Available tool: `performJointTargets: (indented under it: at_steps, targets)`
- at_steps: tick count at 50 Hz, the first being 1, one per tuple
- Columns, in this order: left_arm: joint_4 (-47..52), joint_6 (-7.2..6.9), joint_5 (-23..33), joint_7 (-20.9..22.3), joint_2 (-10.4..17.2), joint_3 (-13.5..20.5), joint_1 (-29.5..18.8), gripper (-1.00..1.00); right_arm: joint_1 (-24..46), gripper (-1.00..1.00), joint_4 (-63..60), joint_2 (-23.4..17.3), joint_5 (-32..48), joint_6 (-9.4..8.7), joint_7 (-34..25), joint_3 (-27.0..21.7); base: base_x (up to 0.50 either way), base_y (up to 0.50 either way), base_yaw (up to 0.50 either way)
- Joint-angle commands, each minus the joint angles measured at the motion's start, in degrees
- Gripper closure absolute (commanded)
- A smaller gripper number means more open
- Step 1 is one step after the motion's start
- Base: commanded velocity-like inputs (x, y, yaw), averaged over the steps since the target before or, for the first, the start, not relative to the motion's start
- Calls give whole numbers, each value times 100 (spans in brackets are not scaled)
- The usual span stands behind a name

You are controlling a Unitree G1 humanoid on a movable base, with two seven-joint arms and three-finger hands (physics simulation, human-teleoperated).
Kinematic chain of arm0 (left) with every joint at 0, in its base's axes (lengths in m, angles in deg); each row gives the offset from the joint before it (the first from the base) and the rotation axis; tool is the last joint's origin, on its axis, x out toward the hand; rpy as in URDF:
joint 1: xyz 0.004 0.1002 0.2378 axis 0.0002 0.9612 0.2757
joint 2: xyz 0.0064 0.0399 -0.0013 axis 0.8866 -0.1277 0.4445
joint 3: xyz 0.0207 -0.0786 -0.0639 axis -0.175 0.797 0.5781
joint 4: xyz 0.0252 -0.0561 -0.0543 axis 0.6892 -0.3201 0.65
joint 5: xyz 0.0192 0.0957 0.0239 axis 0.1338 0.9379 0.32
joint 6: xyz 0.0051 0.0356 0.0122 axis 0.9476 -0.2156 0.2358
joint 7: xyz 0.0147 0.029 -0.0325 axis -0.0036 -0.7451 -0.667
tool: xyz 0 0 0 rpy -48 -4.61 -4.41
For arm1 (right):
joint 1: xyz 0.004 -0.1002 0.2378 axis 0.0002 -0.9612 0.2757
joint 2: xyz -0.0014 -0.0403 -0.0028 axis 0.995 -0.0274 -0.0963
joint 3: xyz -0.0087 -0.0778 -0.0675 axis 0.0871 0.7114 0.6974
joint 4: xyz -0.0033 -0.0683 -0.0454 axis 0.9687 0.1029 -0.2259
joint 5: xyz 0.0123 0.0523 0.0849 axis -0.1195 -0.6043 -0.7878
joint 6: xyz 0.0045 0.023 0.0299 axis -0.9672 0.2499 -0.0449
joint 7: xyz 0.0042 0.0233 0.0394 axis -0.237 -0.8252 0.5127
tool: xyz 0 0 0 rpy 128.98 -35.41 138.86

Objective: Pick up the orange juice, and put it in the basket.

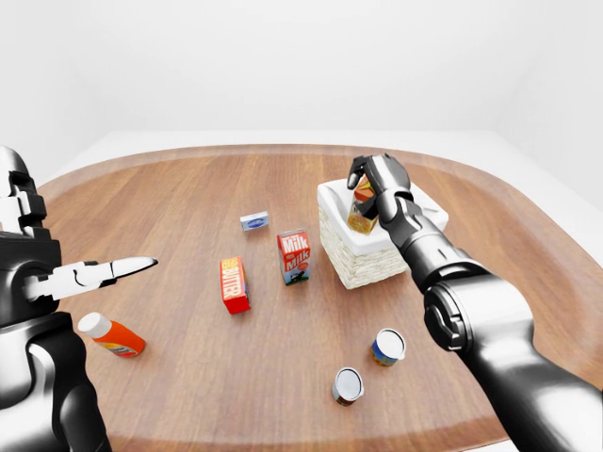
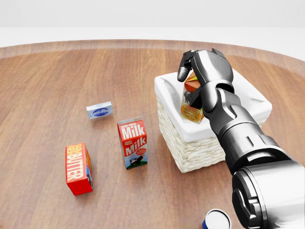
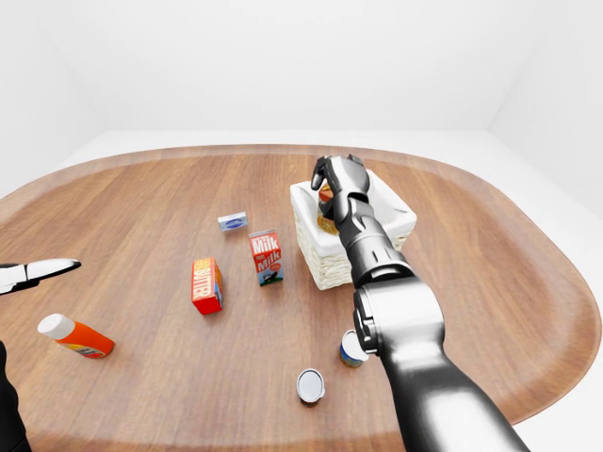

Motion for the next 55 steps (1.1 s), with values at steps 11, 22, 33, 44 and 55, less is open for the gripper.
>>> performJointTargets:
  at_steps: [11, 22, 33, 44, 55]
  targets:
    - [4, 0, -10, -6, 6, 5, -5, -100, -131, 100, -37, 36, 75, 0, 331, -55, 0, 0, 0]
    - [4, 0, -13, -7, 7, 5, -5, -100, -189, 100, -32, 78, 83, 0, 355, -65, 0, 0, 0]
    - [4, 0, -11, -9, 7, 5, -5, -100, -259, 100, -28, 120, 96, 0, 380, -78, 0, 0, 0]
    - [3, 0, -12, -7, 7, 5, -5, -100, -354, 34, -27, 163, 55, 0, 294, -96, 0, 0, 0]
    - [4, 0, -12, -8, 8, 5, -5, -100, -327, -100, -22, 140, 71, 0, 244, -115, 0, 0, 0]
